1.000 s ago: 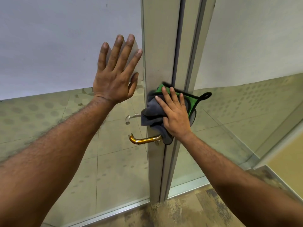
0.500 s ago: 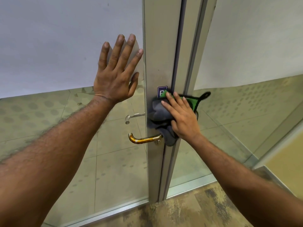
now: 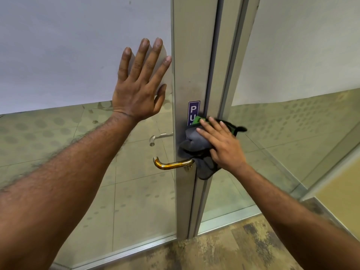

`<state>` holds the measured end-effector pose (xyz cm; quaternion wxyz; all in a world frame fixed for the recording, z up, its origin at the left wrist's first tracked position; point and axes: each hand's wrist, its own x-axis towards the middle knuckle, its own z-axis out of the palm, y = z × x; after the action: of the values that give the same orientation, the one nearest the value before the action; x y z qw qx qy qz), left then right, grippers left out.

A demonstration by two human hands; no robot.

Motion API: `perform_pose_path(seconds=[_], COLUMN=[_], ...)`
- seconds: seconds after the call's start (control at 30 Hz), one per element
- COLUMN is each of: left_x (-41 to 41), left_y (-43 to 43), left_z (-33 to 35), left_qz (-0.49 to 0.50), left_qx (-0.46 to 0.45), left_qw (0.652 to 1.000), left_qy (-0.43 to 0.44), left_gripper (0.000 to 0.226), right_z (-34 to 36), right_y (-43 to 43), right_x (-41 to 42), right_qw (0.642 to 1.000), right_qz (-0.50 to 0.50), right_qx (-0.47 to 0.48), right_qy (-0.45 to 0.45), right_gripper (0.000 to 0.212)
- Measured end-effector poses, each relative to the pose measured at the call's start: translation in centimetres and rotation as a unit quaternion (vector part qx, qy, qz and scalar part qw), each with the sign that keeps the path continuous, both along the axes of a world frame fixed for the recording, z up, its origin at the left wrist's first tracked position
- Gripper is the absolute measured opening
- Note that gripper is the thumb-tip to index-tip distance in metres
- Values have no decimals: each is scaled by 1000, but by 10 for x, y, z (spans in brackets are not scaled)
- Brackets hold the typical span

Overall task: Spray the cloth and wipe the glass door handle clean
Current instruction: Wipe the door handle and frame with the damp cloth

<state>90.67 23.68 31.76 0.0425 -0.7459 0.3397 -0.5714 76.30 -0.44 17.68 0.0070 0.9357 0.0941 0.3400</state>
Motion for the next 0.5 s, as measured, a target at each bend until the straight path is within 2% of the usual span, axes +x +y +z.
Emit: perform_pose_path(seconds=[0.13,0.2,0.3,0.4,0.5], left_x=[-1,-1,0,1,1], left_y=[-2,-3,-2,0,0], left_z=[0,1,0,0,0], left_qz=[0,-4,-7,-7,-3], left_qx=[1,-1,-5,-8,-7], left_qw=[1000,1000,1000,1000,1000], left_qy=[2,-1,-5,-12,-8], left_gripper=[63,62,63,63,63], right_z=[11,18,16,1,-9], right_y=[19,34,49,44,27], right_x=[6,17,31,29,21], right_qw=[983,980,993,999,998], right_qz=[-9,6,24,35,45], right_qx=[169,180,108,-22,-49], right_qy=[-65,-79,-50,-1,13], right_gripper=[72,73,78,72,61])
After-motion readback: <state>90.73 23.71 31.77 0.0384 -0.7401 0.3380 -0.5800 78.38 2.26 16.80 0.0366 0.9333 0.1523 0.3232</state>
